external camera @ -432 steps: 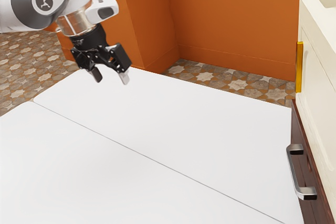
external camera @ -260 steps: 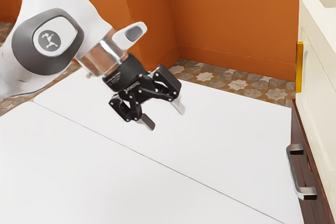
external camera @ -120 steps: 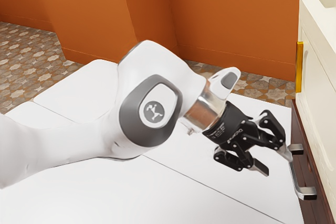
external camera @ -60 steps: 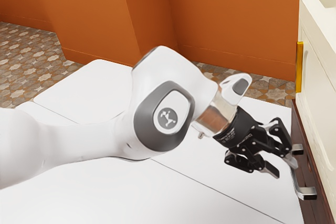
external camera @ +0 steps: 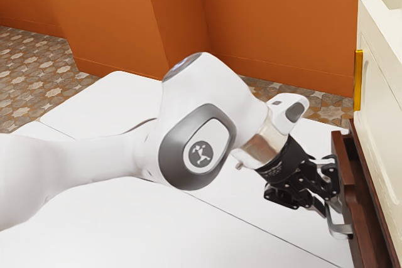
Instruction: Pull the drawer handle with one arm to open the drawer
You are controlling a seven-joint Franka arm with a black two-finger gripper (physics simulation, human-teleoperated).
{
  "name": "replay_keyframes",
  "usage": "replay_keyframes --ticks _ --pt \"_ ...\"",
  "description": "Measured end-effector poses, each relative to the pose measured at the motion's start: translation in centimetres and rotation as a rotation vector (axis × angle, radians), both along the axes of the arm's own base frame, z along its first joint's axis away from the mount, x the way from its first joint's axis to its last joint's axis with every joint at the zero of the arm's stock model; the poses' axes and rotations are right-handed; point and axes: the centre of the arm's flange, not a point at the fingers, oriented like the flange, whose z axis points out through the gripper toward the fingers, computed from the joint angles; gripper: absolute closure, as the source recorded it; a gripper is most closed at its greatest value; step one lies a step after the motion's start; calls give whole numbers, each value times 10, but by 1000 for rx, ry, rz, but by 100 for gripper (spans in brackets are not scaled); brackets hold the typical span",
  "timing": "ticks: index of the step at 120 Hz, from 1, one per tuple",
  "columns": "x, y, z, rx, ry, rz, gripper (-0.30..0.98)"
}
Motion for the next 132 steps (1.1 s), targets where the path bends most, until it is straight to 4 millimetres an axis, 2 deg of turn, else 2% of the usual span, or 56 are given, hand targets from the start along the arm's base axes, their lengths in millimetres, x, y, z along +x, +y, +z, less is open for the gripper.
replay_keyframes --ticks 26,43,61,80,132 --pt "-8 8 2 8 65 77 67" --pt "-14 14 -4 20 117 121 69" --pt "-19 21 3 26 141 163 71" --pt "-20 42 13 37 156 220 73" --pt "-36 52 10 89 189 214 72"
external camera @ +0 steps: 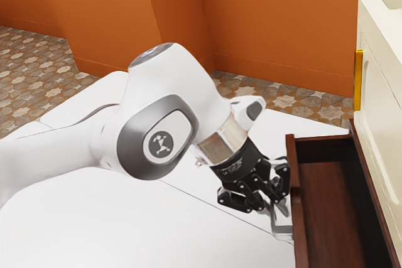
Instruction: Pull the drawer handle with one arm to open the drawer
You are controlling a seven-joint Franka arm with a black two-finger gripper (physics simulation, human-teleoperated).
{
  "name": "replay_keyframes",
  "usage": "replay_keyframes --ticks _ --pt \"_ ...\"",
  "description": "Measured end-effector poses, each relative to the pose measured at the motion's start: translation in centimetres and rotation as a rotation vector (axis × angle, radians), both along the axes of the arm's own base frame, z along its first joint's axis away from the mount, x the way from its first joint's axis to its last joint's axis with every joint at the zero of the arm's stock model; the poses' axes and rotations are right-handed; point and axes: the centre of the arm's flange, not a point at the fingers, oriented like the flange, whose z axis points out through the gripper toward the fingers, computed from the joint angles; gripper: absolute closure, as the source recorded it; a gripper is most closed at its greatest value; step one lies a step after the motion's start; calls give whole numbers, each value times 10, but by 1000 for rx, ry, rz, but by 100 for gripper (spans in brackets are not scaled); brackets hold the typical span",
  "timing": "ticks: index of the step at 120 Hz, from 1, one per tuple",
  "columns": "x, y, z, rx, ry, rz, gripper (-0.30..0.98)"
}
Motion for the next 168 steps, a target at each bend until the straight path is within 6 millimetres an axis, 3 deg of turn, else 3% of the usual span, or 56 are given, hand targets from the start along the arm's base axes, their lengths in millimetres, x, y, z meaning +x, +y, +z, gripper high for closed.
replay_keyframes --ticks 35,77,126,134,156,168 --pt "-7 29 10 20 1 15 68" --pt "-22 49 7 48 23 -13 65" --pt "-35 76 16 61 31 -27 63" --pt "-36 87 25 58 28 -19 57" --pt "-55 158 93 51 -45 69 34" --pt "-65 186 123 69 -64 91 21"
